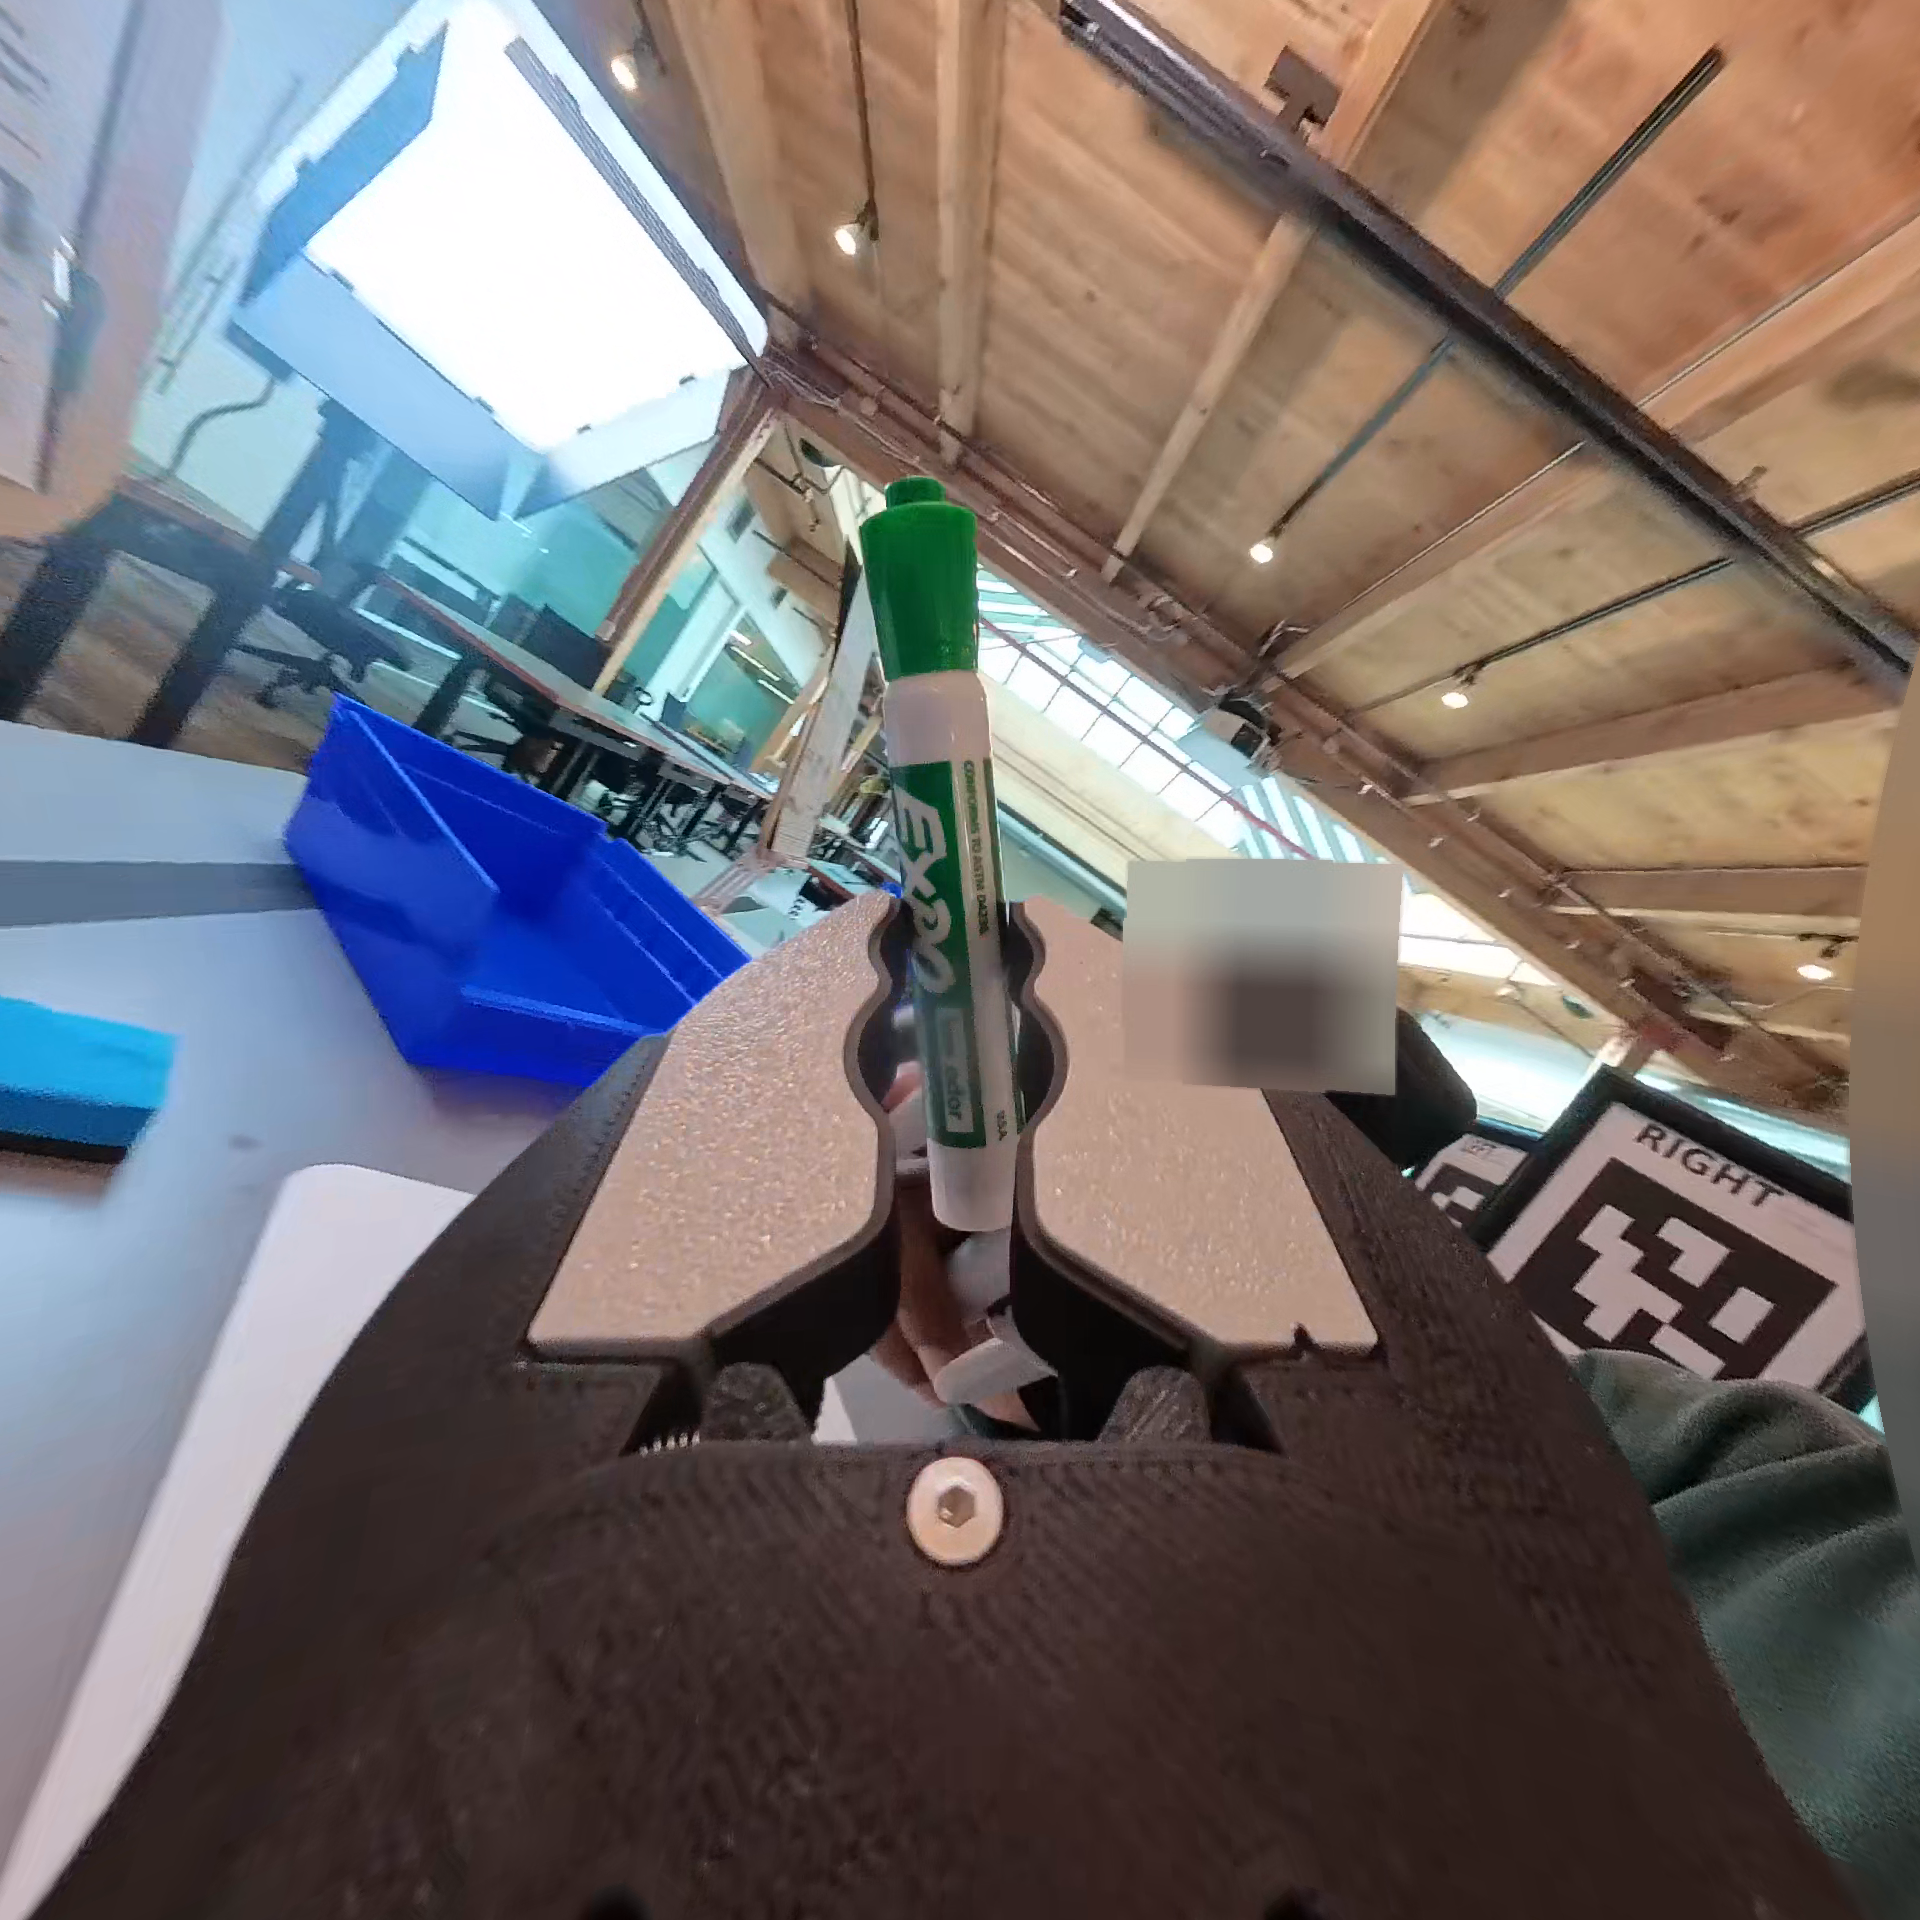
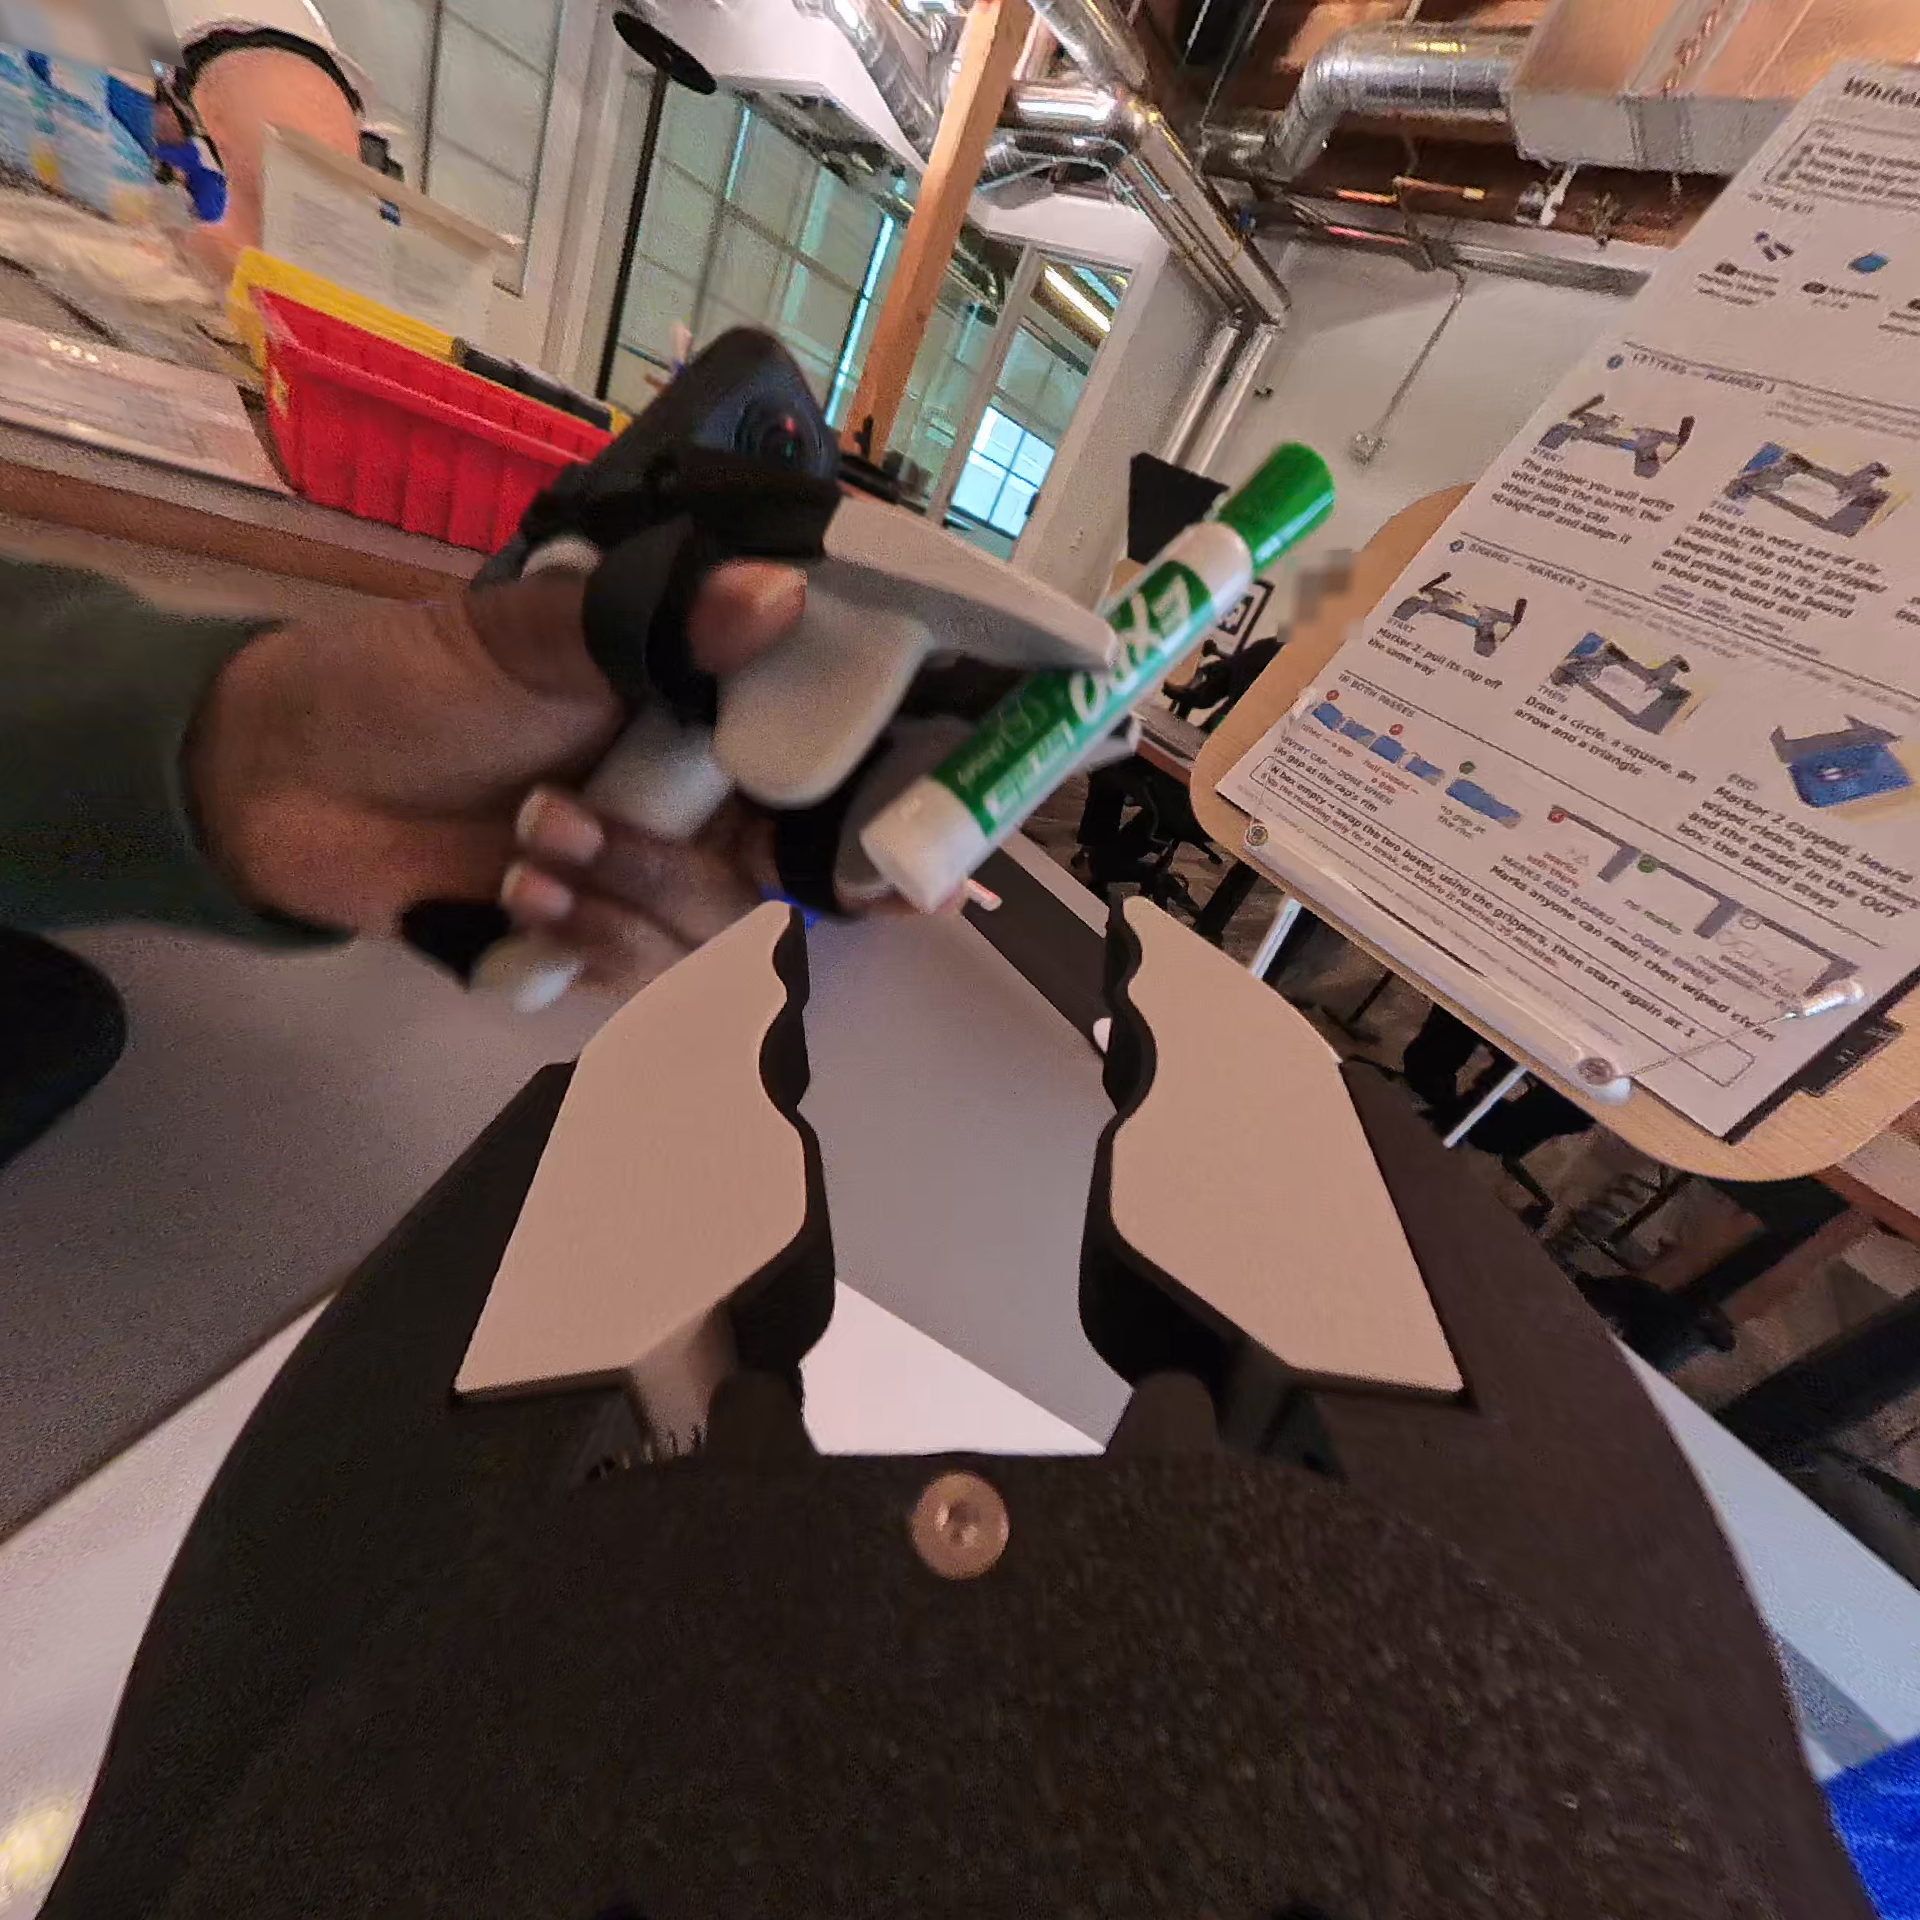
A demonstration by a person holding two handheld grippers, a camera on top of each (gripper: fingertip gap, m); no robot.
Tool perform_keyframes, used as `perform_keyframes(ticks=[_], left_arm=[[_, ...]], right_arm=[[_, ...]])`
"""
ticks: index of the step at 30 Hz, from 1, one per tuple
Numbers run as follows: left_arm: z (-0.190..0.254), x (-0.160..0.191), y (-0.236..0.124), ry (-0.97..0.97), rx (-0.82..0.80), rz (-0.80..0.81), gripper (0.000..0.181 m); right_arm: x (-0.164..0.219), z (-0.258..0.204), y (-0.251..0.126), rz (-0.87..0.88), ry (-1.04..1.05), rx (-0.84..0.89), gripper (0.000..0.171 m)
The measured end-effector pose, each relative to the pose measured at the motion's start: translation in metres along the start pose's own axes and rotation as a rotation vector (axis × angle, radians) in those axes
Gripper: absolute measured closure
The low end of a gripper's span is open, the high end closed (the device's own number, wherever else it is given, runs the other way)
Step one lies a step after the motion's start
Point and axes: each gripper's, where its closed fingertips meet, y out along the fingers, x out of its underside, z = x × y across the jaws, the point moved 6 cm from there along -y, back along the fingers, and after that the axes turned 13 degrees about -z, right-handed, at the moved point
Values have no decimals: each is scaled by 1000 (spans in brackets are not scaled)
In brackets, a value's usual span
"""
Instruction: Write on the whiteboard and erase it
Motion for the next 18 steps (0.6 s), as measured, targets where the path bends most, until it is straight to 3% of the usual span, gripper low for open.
perform_keyframes(ticks=[4, 7, 11, 18], left_arm=[[-2, 15, -1, -29, 24, 41, 163], [-10, 19, -13, -8, 1, 9, 163], [-18, 25, -22, -56, 9, 5, 163], [-13, 52, -2, -116, 101, -141, 163]], right_arm=[[7, 2, 7, -4, 54, -7, 124], [18, 9, 0, 32, -2, 39, 151], [25, 24, -4, 7, -82, 38, 140], [28, 0, -1, 18, -194, 28, 126]])
